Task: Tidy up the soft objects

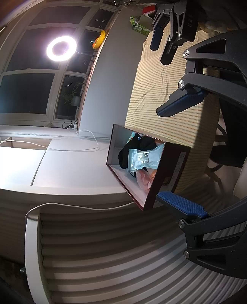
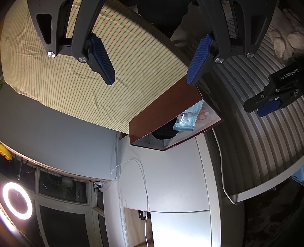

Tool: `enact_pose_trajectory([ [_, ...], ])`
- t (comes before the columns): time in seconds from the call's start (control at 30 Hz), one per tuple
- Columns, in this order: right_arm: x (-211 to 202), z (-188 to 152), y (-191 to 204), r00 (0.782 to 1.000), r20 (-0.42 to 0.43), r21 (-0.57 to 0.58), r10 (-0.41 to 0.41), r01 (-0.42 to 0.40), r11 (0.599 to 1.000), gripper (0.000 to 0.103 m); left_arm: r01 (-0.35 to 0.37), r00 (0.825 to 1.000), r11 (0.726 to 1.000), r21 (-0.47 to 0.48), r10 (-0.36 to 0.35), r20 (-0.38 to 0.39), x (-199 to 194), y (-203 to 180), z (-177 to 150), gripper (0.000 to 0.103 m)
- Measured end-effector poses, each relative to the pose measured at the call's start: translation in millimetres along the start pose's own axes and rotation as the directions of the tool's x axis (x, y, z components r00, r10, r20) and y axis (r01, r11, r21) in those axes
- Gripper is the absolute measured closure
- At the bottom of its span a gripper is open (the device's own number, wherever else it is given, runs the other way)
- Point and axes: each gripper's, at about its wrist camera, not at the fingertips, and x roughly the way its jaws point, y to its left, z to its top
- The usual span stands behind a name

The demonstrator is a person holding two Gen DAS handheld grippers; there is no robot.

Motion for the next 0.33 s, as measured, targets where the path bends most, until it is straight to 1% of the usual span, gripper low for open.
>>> enact_pose_trajectory([
  [0.17, 1.6, -2.6, 1.7, 1.000, -0.005, -0.005, -0.004, 0.004, 1.000, 0.028, 0.004, 1.000, 1.000, -0.004, -0.004, -0.010, 1.5, -0.1, -1.1, 0.022],
  [0.33, 2.3, -4.8, -2.0, 1.000, -0.009, 0.002, -0.008, 0.008, 1.000, 0.028, 0.000, 1.000, 1.000, 0.020, -0.001, 0.021, -2.3, -5.1, -2.2, 0.022],
])
